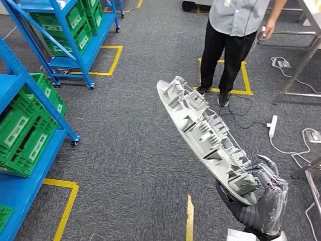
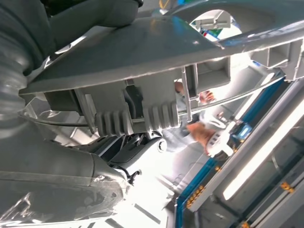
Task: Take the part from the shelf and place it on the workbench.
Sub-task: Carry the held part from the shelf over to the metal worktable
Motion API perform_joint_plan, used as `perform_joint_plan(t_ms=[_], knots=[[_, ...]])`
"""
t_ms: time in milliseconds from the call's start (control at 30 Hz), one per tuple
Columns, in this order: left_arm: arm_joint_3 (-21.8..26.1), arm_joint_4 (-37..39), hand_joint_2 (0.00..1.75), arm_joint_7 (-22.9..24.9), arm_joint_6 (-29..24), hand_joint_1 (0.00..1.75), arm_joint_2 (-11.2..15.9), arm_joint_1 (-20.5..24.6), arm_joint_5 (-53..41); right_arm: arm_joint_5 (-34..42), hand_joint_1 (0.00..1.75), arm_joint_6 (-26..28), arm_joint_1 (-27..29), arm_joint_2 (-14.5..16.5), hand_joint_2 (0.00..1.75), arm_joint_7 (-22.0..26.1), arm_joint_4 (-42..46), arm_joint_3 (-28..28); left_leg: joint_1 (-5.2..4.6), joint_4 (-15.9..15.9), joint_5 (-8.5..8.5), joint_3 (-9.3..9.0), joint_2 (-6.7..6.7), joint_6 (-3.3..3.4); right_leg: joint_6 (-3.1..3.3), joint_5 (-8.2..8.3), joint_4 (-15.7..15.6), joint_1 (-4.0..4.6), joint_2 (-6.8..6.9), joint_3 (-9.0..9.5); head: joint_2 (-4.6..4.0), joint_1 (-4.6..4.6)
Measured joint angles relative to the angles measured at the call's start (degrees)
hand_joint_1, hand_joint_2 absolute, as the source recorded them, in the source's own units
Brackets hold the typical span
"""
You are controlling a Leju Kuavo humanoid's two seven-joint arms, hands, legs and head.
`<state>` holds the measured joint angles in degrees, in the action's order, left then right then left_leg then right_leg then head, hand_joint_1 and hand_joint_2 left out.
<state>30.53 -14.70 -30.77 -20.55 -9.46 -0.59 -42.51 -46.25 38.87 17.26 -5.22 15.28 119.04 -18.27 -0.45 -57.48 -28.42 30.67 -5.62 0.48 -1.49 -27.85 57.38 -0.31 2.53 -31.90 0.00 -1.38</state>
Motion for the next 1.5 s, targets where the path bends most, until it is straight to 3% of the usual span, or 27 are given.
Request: perform_joint_plan(t_ms=[67, 133, 200, 233, 300, 367, 433, 500, 567, 633, 700, 733, 767, 867, 967, 1033, 1100, 1167, 1200, 1267, 1300, 1333, 1367, 1433, 1500], knots=[[0.01, -0.02, 1.75, 0.00, 0.00, 0.00, 0.02, 0.07, 0.00, -0.01, 1.75, 0.00, 0.03, 0.15, 1.75, 0.01, 0.09, 0.06, 0.24, -2.32, -1.97, 0.69, 1.90, -0.68, 0.68, 0.29, -0.18, -0.23, -1.10, -0.02, 0.00, 0.15], [0.04, -0.03, 1.75, -0.01, 0.00, 0.00, 0.02, -0.01, 0.00, -0.02, 1.75, 0.01, -0.04, 0.31, 1.75, 0.04, 0.15, 0.11, 0.44, -8.71, -5.64, 3.35, 4.38, -1.07, 1.18, 0.45, -0.22, -0.31, -2.24, -0.10, 0.00, 0.30], [0.06, -0.03, 1.75, -0.01, 0.00, 0.00, 0.02, -0.17, 0.00, -0.02, 1.75, 0.00, 0.02, 0.39, 1.75, 0.07, 0.16, 0.13, 0.49, -15.03, -7.87, 6.34, 4.98, -1.05, 1.40, 0.54, -0.20, -0.24, -3.66, -0.21, 0.00, 0.27], [0.07, -0.03, 1.75, 0.00, 0.01, 0.00, 0.02, -0.22, 0.00, -0.01, 1.75, -0.01, 0.07, 0.40, 1.75, 0.07, 0.16, 0.14, 0.49, -15.90, -7.43, 6.85, 5.03, -0.94, 1.42, 0.57, -0.18, -0.21, -4.42, -0.22, 0.00, 0.28], [0.07, -0.03, 1.75, 0.01, 0.13, 0.00, 0.03, -0.22, 0.00, 0.00, 1.75, 0.00, 0.13, 0.45, 1.75, 0.09, 0.16, 0.17, 0.49, -11.46, -3.62, 4.99, 5.69, -0.49, 1.40, 0.61, -0.10, -0.18, -5.92, -0.14, 0.00, 0.28], [0.08, -0.03, 1.75, -0.02, 0.46, 0.00, 0.16, -0.17, 0.00, 0.01, 1.75, 0.00, 0.10, 0.50, 1.75, 0.15, 0.16, 0.17, 0.59, -4.33, -0.15, 1.87, 8.59, 0.19, 1.19, 0.67, 0.08, -0.17, -7.27, -0.27, 0.00, 0.23], [0.10, -0.03, 1.75, -0.10, 0.95, 0.00, 0.30, -0.15, -0.02, 0.04, 1.75, -0.01, 0.08, 0.52, 1.75, 0.24, 0.18, 0.18, 0.63, -0.77, 0.49, 0.48, 10.53, 0.48, 0.62, 0.92, 0.26, -0.30, -8.46, -0.89, 0.00, 0.25], [0.12, -0.03, 1.75, -0.25, 1.47, 0.00, 0.30, -0.10, -0.03, 0.07, 1.75, -0.01, 0.23, 0.52, 1.75, 0.30, 0.21, 0.24, 0.72, -0.07, 0.46, 0.40, 9.54, 0.58, -0.08, 1.22, 0.23, -0.45, -9.33, -1.58, 0.00, 0.33], [0.14, -0.04, 1.75, -0.49, 1.90, 0.00, 0.28, -0.01, -0.03, 0.09, 1.75, 0.00, 0.38, 0.52, 1.75, 0.33, 0.26, 0.35, 0.99, 0.41, 0.78, 0.37, 8.16, 1.00, -0.62, 0.07, 1.85, -0.31, -7.29, -2.75, 0.00, 0.03], [0.15, -0.05, 1.75, -0.70, 2.16, 0.00, 0.23, -0.06, -0.05, 0.11, 1.75, 0.00, 0.31, 0.52, 1.75, 0.36, 0.30, 0.39, 1.04, 0.59, 0.87, 0.36, 6.61, 1.30, -1.02, -3.33, 7.79, -0.25, -4.08, -5.56, 0.00, -0.38], [0.16, -0.05, 1.75, -0.78, 2.30, 0.00, 0.27, -0.18, -0.06, 0.16, 1.75, 0.00, 0.29, 0.52, 1.75, 0.36, 0.28, 0.39, 0.96, 0.57, 0.81, 0.39, 4.98, 1.39, -1.41, -6.15, 14.68, -0.42, -3.10, -8.65, 0.00, -0.49], [0.17, -0.05, 1.75, -0.80, 2.34, 0.00, 0.30, -0.17, -0.06, 0.20, 1.75, 0.00, 0.34, 0.52, 1.75, 0.34, 0.28, 0.41, 0.95, 0.55, 0.77, 0.40, 4.20, 1.38, -1.57, -6.15, 15.93, -0.50, -2.95, -9.14, 0.00, -0.50], [0.17, -0.05, 1.75, -0.81, 2.38, 0.00, 0.32, -0.13, -0.06, 0.22, 1.75, 0.00, 0.39, 0.52, 1.75, 0.33, 0.27, 0.43, 0.95, 0.54, 0.72, 0.35, 3.48, 1.34, -1.69, -5.10, 14.92, -0.56, -2.71, -8.47, 0.00, -0.52], [0.17, -0.05, 1.75, -0.85, 2.44, 0.00, 0.27, -0.02, -0.07, 0.26, 1.75, -0.01, 0.42, 0.52, 1.75, 0.31, 0.27, 0.49, 0.97, 0.53, 0.51, 0.10, 2.25, 1.09, -1.73, -1.09, 7.64, -0.64, -1.72, -4.40, 0.00, -0.52], [0.17, -0.05, 1.75, -0.86, 2.46, 0.00, 0.25, -0.02, -0.07, 0.26, 1.75, 0.00, 0.41, 0.52, 1.75, 0.31, 0.27, 0.50, 0.97, 0.53, 0.47, 0.04, 2.12, 1.03, -1.71, -0.54, 6.30, -0.65, -1.46, -3.64, 0.00, -0.52], [0.17, -0.05, 1.75, -0.88, 2.48, 0.00, 0.26, -0.02, -0.07, 0.26, 1.75, 0.01, 0.36, 0.52, 1.75, 0.31, 0.28, 0.50, 0.72, 0.44, 0.28, -0.14, 1.69, 0.74, -1.59, -0.20, 3.13, -0.42, 0.51, -1.84, 0.00, -0.61], [0.17, -0.05, 1.75, -0.93, 2.49, 0.00, 0.30, 0.06, -0.07, 0.27, 1.75, 0.00, 0.41, 0.52, 1.75, 0.32, 0.31, 0.52, 0.38, 0.02, -0.32, -0.29, 1.09, -0.03, -0.68, 0.10, 0.36, -0.24, 1.33, -0.38, 0.00, -0.57], [0.17, -0.05, 1.75, -0.94, 2.49, 0.00, 0.34, 0.18, -0.07, 0.26, 1.75, 0.00, 0.53, 0.52, 1.75, 0.32, 0.34, 0.60, 0.48, -3.17, -2.78, 0.84, 2.44, -0.87, 0.66, 0.39, 0.21, -0.35, -0.64, -0.54, 0.00, -0.29], [0.17, -0.05, 1.75, -0.94, 2.49, 0.00, 0.35, 0.19, -0.07, 0.25, 1.75, 0.00, 0.58, 0.52, 1.75, 0.32, 0.34, 0.64, 0.64, -6.51, -4.82, 2.25, 3.60, -1.19, 1.13, 0.54, 0.16, -0.40, -1.63, -0.65, 0.00, -0.20], [0.17, -0.05, 1.75, -0.94, 2.49, 0.00, 0.35, 0.01, -0.07, 0.24, 1.75, 0.00, 0.56, 0.52, 1.75, 0.32, 0.33, 0.68, 0.71, -13.92, -7.94, 5.79, 4.81, -1.22, 1.47, 0.63, 0.18, -0.31, -3.06, -0.80, 0.00, -0.13], [0.17, -0.05, 1.75, -0.94, 2.49, 0.00, 0.35, -0.07, -0.07, 0.24, 1.75, -0.01, 0.60, 0.52, 1.75, 0.31, 0.33, 0.71, 0.70, -15.86, -8.09, 6.82, 4.94, -1.14, 1.52, 0.66, 0.21, -0.25, -3.84, -0.84, 0.00, -0.13], [0.17, -0.05, 1.75, -0.94, 2.49, 0.00, 0.35, -0.11, -0.07, 0.24, 1.75, -0.01, 0.64, 0.52, 1.75, 0.31, 0.32, 0.72, 0.69, -15.68, -7.03, 6.89, 5.03, -0.97, 1.54, 0.67, 0.24, -0.20, -4.64, -0.83, 0.00, -0.14], [0.17, -0.05, 1.75, -0.94, 2.49, 0.00, 0.35, -0.11, -0.07, 0.24, 1.75, -0.01, 0.67, 0.52, 1.75, 0.31, 0.32, 0.74, 0.68, -13.47, -5.03, 6.00, 5.29, -0.71, 1.54, 0.68, 0.26, -0.16, -5.41, -0.77, 0.00, -0.13], [0.17, -0.05, 1.75, -0.94, 2.49, 0.00, 0.41, -0.08, -0.07, 0.24, 1.75, -0.01, 0.66, 0.52, 1.75, 0.31, 0.33, 0.76, 0.71, -6.44, -0.79, 2.98, 7.39, 0.11, 1.43, 0.71, 0.37, -0.05, -6.79, -0.71, 0.00, -0.15], [0.16, -0.05, 1.75, -0.94, 2.49, 0.00, 0.49, -0.02, -0.08, 0.22, 1.75, -0.01, 0.63, 0.52, 1.75, 0.31, 0.33, 0.78, 0.77, -1.75, 0.54, 1.03, 9.28, 0.55, 1.01, 0.86, 0.56, -0.04, -7.97, -1.11, 0.00, -0.16]])
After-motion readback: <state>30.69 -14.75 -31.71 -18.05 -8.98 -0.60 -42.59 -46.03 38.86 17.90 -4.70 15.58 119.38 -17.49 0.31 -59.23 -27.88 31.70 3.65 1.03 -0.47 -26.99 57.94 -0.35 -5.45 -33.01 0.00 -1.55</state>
